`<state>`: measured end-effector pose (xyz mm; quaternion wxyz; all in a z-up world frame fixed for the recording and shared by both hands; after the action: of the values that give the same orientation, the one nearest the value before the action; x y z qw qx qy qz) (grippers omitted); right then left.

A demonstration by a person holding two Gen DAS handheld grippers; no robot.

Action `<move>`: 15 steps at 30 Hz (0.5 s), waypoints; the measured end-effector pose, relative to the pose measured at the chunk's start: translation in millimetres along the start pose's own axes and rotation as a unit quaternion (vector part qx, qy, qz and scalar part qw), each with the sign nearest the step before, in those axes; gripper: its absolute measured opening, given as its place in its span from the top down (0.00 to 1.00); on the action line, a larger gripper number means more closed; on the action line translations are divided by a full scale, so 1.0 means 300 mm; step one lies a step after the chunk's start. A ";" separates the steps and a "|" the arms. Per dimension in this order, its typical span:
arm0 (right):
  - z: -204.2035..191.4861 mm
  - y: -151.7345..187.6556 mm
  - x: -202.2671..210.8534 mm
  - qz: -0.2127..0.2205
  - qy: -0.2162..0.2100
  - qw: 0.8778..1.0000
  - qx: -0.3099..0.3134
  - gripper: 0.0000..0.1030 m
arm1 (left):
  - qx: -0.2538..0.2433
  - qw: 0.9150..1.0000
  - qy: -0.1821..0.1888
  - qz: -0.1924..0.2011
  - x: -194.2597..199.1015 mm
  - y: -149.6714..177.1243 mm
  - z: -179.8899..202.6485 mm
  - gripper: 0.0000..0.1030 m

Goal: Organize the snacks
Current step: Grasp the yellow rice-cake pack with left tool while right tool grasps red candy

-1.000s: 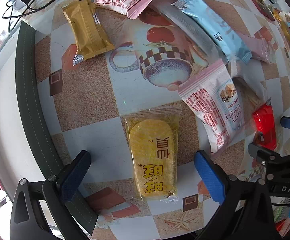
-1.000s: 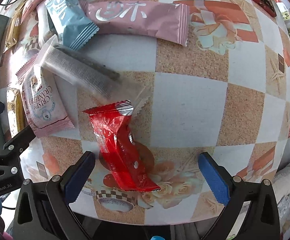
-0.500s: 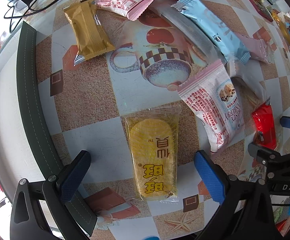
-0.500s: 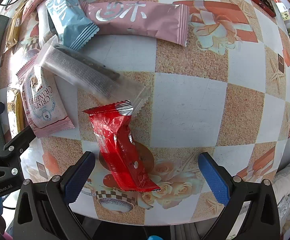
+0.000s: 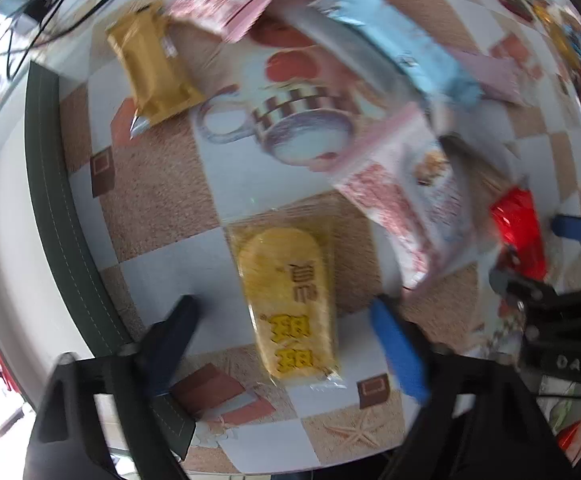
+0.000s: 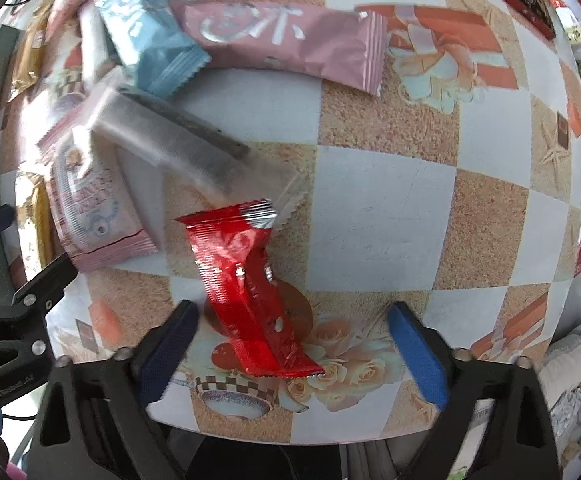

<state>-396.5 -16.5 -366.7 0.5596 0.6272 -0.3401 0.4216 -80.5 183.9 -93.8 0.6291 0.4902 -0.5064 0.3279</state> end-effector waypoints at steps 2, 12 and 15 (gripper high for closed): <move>-0.050 0.030 0.023 0.012 0.007 1.000 0.009 0.37 | -0.012 1.000 -0.001 0.006 0.020 -0.002 0.017 0.45; -0.075 0.093 0.116 0.030 -0.065 0.997 -0.008 0.79 | 0.013 0.998 0.057 0.030 0.115 -0.013 -0.016 0.62; -0.045 0.066 0.155 0.035 -0.076 0.997 -0.003 0.79 | 0.014 0.998 0.055 0.041 0.154 -0.017 -0.027 0.61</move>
<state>-397.0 -3.8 -316.2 0.5191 0.6437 -0.4042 0.3910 -60.8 186.1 -51.1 0.6354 0.4591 -0.4859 0.3866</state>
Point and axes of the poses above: each gripper's, at about its wrist camera, not at the fingertips, and x roughly against the way its jaws point, z to its right, y to its underside, the point moved 10 cm from there along -x, roughly the way its jaws point, and after that the axes turned 10 degrees about -z, right-handed, at the moved point
